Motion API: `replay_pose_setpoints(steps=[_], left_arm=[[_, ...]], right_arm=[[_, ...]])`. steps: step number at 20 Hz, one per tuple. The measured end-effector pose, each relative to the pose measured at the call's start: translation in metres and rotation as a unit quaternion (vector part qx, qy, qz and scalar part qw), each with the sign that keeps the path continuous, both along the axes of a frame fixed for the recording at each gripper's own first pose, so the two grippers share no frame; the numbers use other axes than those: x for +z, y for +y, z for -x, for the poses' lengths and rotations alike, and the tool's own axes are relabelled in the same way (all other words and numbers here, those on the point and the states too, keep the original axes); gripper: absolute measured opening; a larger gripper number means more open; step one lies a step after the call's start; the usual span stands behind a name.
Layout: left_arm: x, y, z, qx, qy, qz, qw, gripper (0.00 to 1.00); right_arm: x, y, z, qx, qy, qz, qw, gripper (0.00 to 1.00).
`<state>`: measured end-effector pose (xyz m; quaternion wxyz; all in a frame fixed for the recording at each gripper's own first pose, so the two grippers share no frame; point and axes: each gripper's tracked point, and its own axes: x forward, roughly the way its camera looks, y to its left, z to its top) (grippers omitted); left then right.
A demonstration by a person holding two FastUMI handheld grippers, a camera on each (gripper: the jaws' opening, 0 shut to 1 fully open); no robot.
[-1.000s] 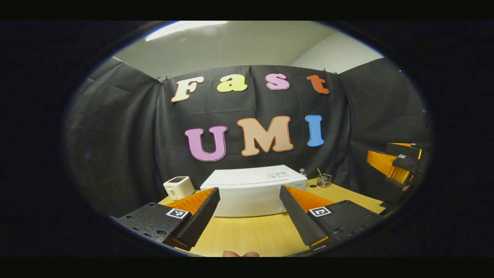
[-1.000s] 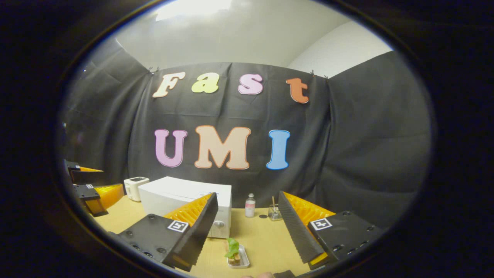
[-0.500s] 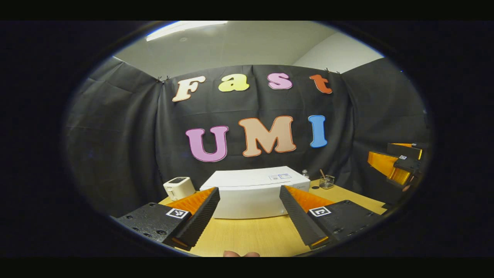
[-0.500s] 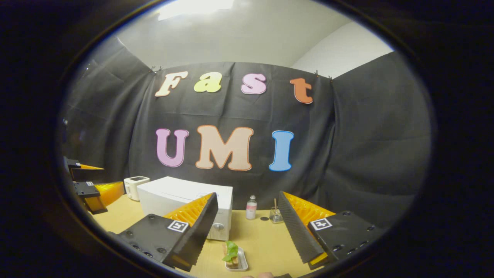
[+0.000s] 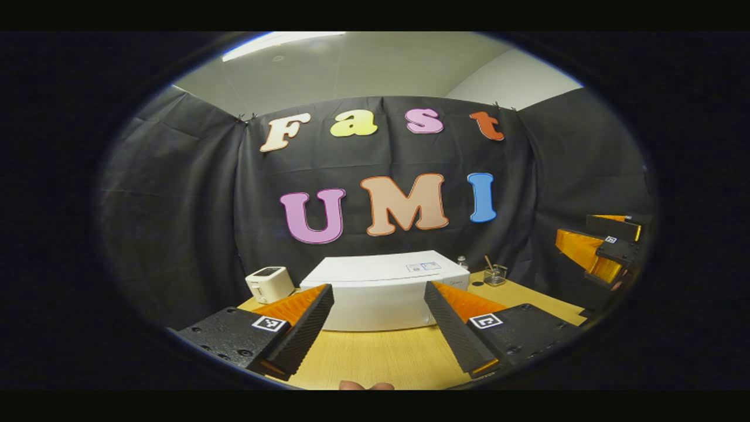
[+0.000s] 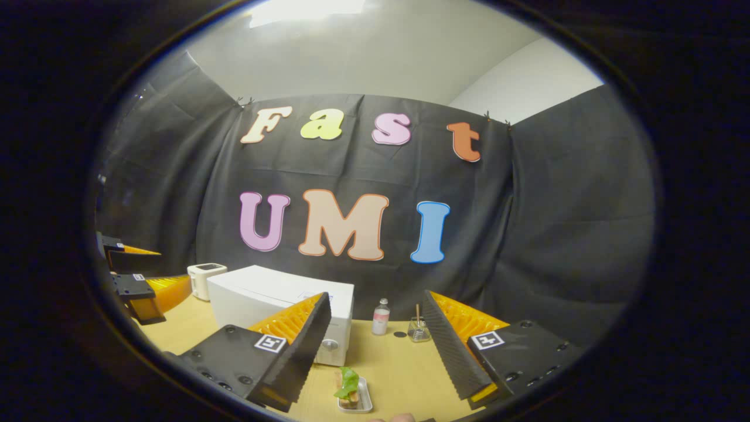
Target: Open the microwave oven with the left hand, put the food in, and close the microwave oven.
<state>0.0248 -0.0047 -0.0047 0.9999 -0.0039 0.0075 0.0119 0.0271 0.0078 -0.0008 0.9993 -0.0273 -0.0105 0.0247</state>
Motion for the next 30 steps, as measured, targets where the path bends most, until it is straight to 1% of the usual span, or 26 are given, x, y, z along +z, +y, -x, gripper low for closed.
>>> replay_pose_setpoints(steps=[1, 2, 3, 6, 9, 10, 11, 13, 14, 15, 16, 17, 18, 20, 22, 25, 26, 27, 30], left_arm=[[0.0, 0.0, -0.001, 0.0, 0.0, 0.001, 1.0, 0.98], [0.0, 0.0, -0.001, 0.0, 0.001, 0.002, 1.0, 0.98], [-0.001, -0.001, -0.003, 0.0, 0.001, 0.001, 1.0, 0.98], [-0.001, -0.002, -0.007, -0.003, 0.0, 0.004, 1.0, 0.98], [-0.013, -0.013, -0.019, -0.021, 0.002, 0.014, 1.0, 0.98], [-0.02, -0.016, -0.025, -0.03, 0.002, 0.017, 0.999, 0.98], [-0.031, -0.021, -0.033, -0.037, 0.004, 0.018, 0.999, 0.98], [-0.057, -0.037, -0.052, -0.061, 0.019, 0.017, 0.998, 0.98], [-0.068, -0.045, -0.061, -0.07, 0.023, 0.01, 0.997, 1.0], [-0.076, -0.051, -0.073, -0.077, 0.026, 0.001, 0.997, 0.98], [-0.083, -0.057, -0.084, -0.082, 0.024, -0.006, 0.996, 0.98], [-0.091, -0.065, -0.095, -0.086, 0.026, -0.01, 0.996, 1.0], [-0.101, -0.074, -0.107, -0.091, 0.028, -0.009, 0.995, 0.98], [-0.116, -0.091, -0.124, -0.101, 0.031, -0.003, 0.994, 0.98], [-0.148, -0.107, -0.143, -0.108, 0.056, -0.001, 0.993, 0.98], [-0.175, -0.117, -0.17, -0.105, 0.082, -0.014, 0.991, 0.98], [-0.184, -0.123, -0.178, -0.106, 0.091, -0.013, 0.99, 1.0], [-0.19, -0.127, -0.186, -0.104, 0.097, -0.011, 0.99, 0.98], [-0.203, -0.134, -0.201, -0.097, 0.109, -0.01, 0.989, 0.98]], right_arm=[[0.0, 0.0, 0.0, -0.001, 0.001, 0.003, 1.0, 0.93], [-0.001, 0.0, 0.0, -0.001, 0.001, 0.003, 1.0, 0.98], [-0.001, 0.0, 0.0, -0.001, 0.003, 0.003, 1.0, 0.93], [0.0, -0.005, 0.001, -0.005, 0.001, 0.001, 1.0, 0.93], [0.0, -0.015, 0.002, -0.015, 0.002, 0.008, 1.0, 0.93], [-0.002, -0.02, 0.004, -0.021, 0.004, 0.007, 1.0, 0.93], [-0.003, -0.024, 0.006, -0.026, 0.008, 0.003, 1.0, 0.98], [-0.005, -0.031, 0.011, -0.033, 0.014, -0.001, 0.999, 0.98], [-0.006, -0.036, 0.014, -0.037, 0.017, 0.006, 0.999, 0.98], [-0.005, -0.042, 0.017, -0.041, 0.017, 0.015, 0.999, 0.93], [-0.003, -0.048, 0.021, -0.045, 0.018, 0.024, 0.999, 0.93], [-0.001, -0.054, 0.026, -0.049, 0.018, 0.032, 0.998, 0.93], [0.0, -0.061, 0.03, -0.055, 0.018, 0.039, 0.998, 0.93], [-0.001, -0.079, 0.039, -0.073, 0.027, 0.048, 0.996, 0.93], [0.0, -0.101, 0.046, -0.102, 0.032, 0.04, 0.993, 0.93], [-0.002, -0.125, 0.057, -0.136, 0.038, 0.035, 0.989, 0.93], [-0.003, -0.13, 0.061, -0.144, 0.041, 0.036, 0.988, 0.93], [-0.004, -0.136, 0.064, -0.15, 0.045, 0.037, 0.987, 0.93], [-0.005, -0.145, 0.066, -0.159, 0.05, 0.036, 0.985, 0.93]])
